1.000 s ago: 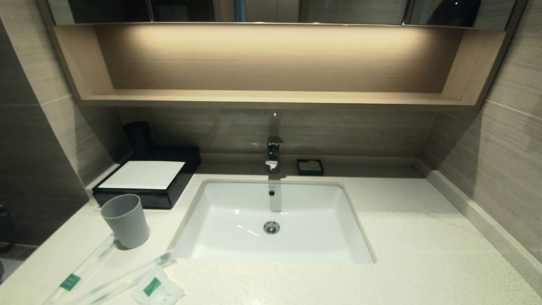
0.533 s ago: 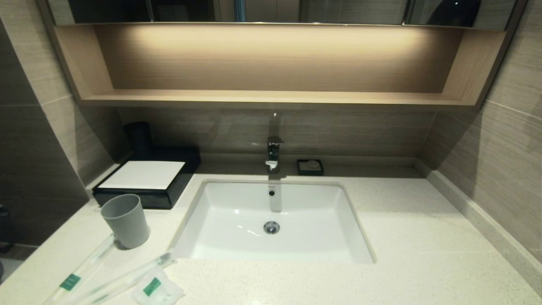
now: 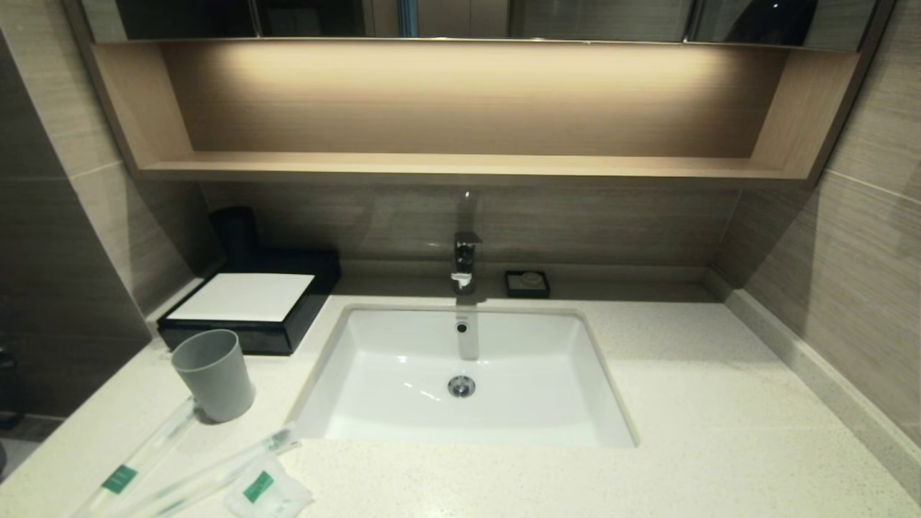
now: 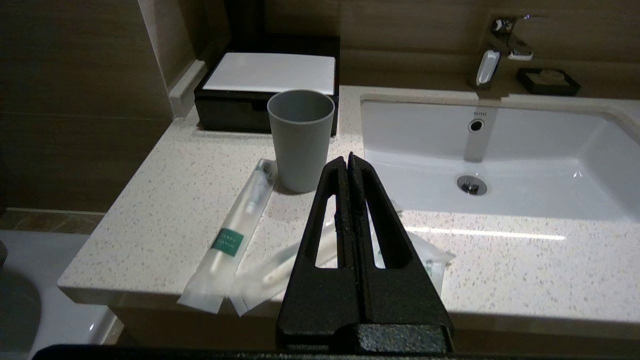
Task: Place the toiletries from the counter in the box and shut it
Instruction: Pick up the cup
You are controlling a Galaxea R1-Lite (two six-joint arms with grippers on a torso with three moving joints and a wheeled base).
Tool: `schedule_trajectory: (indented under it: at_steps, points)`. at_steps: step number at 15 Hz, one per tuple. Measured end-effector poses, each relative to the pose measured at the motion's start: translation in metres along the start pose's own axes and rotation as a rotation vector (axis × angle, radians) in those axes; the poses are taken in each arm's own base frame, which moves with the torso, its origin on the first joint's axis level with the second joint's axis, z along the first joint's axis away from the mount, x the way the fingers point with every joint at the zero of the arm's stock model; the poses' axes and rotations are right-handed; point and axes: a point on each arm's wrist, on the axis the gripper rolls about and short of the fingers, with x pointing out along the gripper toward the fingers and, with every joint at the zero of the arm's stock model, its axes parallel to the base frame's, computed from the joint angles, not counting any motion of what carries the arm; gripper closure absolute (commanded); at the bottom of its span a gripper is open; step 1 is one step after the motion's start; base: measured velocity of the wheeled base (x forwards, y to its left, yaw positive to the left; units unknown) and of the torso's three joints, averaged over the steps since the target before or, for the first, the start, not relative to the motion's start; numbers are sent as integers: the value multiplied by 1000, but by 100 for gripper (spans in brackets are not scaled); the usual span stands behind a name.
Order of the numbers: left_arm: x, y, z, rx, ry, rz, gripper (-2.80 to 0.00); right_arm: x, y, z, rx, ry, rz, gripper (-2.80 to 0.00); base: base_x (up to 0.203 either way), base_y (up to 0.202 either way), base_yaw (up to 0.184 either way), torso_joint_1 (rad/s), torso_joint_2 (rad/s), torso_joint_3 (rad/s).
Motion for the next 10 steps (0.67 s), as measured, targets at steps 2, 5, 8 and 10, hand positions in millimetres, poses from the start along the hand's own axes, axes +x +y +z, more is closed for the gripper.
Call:
schedule_trajectory:
  at_steps: [2,5,8,10]
  points:
    - [20,0,21,-11,18,15,0,0,0,0,0,0,0,0,0,0,0,0,0,0]
    - [55,3,42,1,113,113,0,0,0,0,0,0,0,0,0,0,0,0,0,0]
    - [83,5,52,18,190,189,0,0,0,0,0,0,0,0,0,0,0,0,0,0]
    - [96,5,49,26,243,186,0,0,0,0,0,0,0,0,0,0,0,0,0,0]
